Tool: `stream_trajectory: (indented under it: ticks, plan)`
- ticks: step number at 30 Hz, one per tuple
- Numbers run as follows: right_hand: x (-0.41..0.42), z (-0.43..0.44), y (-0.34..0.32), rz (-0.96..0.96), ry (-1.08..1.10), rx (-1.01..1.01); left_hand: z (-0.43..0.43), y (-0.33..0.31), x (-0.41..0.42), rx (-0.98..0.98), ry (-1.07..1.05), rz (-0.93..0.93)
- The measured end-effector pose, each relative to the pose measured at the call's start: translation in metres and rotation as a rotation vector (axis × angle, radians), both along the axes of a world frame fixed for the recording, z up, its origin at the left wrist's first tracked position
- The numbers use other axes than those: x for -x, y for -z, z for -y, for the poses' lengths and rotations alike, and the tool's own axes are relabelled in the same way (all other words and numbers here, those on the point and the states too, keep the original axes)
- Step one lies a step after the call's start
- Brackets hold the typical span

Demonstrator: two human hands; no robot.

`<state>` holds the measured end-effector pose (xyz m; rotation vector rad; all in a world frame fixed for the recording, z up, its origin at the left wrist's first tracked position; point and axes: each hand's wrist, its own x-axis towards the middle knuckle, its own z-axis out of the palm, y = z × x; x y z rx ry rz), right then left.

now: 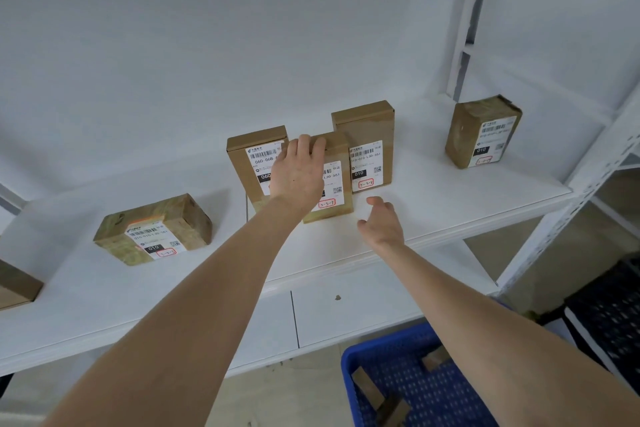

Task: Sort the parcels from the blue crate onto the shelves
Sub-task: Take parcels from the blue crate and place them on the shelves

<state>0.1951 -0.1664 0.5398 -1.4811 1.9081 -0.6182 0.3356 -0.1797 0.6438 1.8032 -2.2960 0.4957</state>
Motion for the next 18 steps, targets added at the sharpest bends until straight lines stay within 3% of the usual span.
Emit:
stream_trajectory:
  ticks: [6,12,18]
  plan:
    - [0.019,-0.029,0.002,-0.035,0.027,0.053,-0.043,0.040,0.021,0.044,0.173,-0.104]
    - [0.059,-0.070,0.027,-0.064,0.057,0.134,-0.069,0.092,0.054,-0.298,0.187,-0.251]
    - [0.118,-0.099,0.080,-0.117,0.084,0.028,-0.091,0.148,0.101,-0.498,0.154,-0.279]
